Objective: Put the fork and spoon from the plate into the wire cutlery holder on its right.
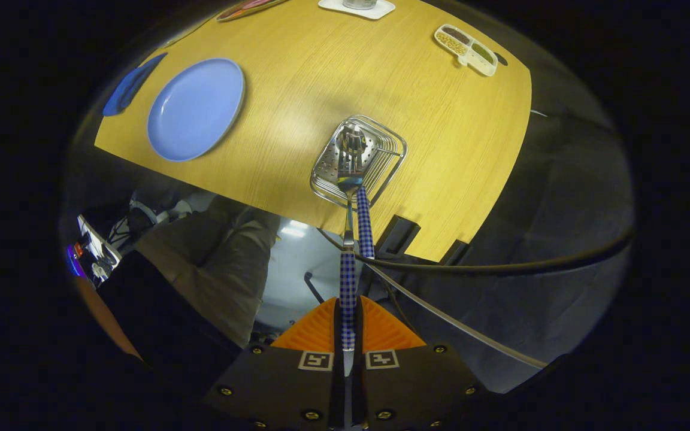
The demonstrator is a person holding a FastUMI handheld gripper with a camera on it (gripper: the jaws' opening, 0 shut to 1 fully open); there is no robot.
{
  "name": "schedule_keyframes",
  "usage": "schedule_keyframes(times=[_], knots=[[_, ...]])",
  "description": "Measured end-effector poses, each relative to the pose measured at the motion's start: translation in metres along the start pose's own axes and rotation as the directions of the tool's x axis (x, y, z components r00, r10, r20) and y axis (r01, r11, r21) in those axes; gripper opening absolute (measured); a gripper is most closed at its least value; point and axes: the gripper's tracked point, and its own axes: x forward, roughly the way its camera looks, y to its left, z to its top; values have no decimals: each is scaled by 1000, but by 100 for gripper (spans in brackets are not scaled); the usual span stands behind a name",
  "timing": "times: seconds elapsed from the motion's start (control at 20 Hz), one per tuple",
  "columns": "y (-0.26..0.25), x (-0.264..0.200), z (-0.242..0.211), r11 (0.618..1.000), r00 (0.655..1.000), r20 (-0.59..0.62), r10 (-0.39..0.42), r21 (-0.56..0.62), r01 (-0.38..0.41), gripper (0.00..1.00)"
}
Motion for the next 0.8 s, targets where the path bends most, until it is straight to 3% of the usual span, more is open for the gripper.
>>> schedule_keyframes(times=[0.3,0.8], knots=[[-9,5,15,1000,991,-129,21,-14,-23,5],[-18,9,45,999,970,-241,17,-43,-28,5]])
